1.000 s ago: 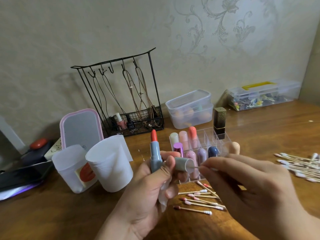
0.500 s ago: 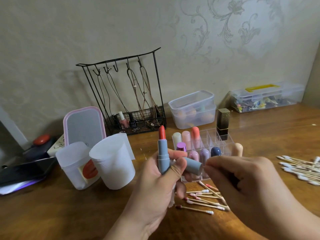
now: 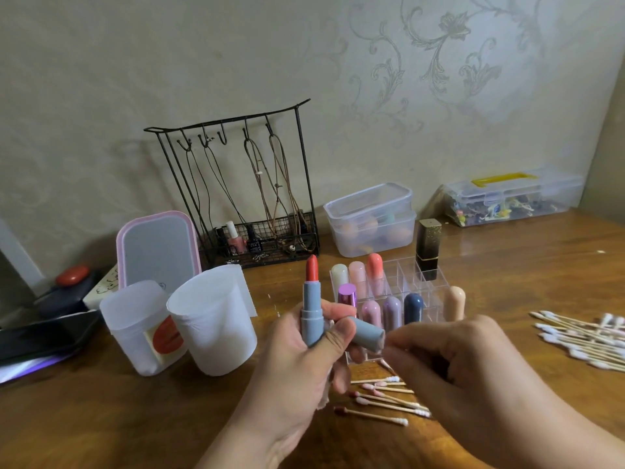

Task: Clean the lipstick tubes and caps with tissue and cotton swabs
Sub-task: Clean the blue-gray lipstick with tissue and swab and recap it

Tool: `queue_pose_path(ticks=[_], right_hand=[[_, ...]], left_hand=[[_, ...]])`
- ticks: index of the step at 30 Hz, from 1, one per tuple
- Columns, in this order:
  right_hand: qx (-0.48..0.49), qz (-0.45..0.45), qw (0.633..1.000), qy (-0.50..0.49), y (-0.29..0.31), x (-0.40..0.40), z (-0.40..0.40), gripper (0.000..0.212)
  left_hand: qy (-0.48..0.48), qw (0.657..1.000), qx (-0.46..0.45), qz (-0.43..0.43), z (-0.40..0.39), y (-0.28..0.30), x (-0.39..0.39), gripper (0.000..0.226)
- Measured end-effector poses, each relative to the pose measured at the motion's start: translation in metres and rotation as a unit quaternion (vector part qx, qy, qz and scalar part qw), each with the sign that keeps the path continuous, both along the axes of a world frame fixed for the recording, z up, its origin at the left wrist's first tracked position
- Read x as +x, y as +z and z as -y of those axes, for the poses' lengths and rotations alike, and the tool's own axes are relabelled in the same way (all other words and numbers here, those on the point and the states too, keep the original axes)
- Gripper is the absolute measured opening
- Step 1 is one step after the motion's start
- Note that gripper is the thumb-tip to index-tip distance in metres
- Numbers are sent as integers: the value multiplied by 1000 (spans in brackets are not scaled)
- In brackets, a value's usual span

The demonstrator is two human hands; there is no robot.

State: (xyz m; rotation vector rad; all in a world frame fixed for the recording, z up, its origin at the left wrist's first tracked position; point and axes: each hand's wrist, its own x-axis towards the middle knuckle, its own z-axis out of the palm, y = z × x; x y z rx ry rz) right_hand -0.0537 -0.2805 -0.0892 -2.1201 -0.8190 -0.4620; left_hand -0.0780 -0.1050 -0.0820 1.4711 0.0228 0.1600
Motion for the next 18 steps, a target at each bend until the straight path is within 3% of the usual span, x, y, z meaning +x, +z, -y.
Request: queue_pose_path(ticks=[8, 11, 15, 18], right_hand=[[24, -60, 998, 5, 3, 1, 1, 19], [-27, -74, 997, 16, 5, 0, 1, 20], [16, -105, 994, 17, 11, 2, 3, 20], [-58, -137, 988, 51, 12, 2, 3, 20]], left_hand=[[-2, 1000, -6, 12, -1, 1, 1, 17], [3, 1000, -10, 17, -2, -1, 3, 18], [-12, 999, -33, 16, -1, -1, 3, 11], [-12, 1000, -19, 12, -2, -2, 3, 10]])
